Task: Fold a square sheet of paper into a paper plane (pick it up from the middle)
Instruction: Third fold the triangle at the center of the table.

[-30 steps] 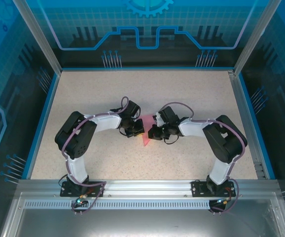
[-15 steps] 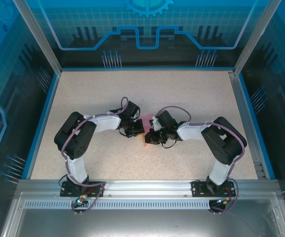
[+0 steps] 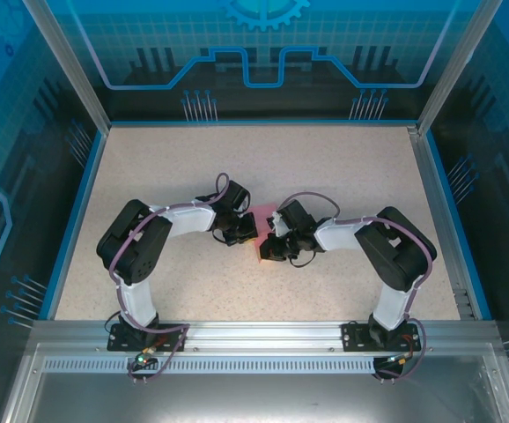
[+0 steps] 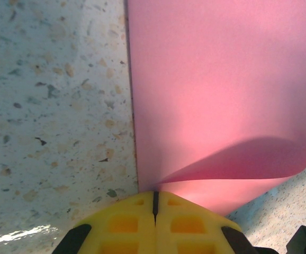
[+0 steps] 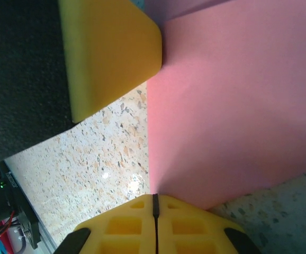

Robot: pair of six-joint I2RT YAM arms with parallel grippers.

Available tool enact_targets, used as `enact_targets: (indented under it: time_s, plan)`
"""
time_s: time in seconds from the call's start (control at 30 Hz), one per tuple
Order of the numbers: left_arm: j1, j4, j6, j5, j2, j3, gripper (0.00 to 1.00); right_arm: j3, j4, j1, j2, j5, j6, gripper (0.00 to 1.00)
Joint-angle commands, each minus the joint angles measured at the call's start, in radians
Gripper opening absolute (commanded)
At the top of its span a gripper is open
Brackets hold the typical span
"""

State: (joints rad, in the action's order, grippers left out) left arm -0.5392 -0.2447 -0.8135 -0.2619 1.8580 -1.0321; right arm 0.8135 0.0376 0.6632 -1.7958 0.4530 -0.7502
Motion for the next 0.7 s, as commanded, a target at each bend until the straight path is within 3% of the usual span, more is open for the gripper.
enact_targets:
  time_s: [0.0,0.5,0.67]
  plan:
    - [-0.014,-0.112,-0.005,0.058,0.053,0.055,0.0,0.004,-0.089,0.023,0.017,-0.021,0.038,0.06]
    - [-0.015,-0.117,-0.006,0.059,0.05,0.053,0.0,0.025,-0.12,0.053,-0.015,-0.05,0.032,0.07]
    - [-0.014,-0.119,-0.003,0.063,0.046,0.053,0.0,0.046,-0.125,0.039,0.052,-0.063,0.028,0.06]
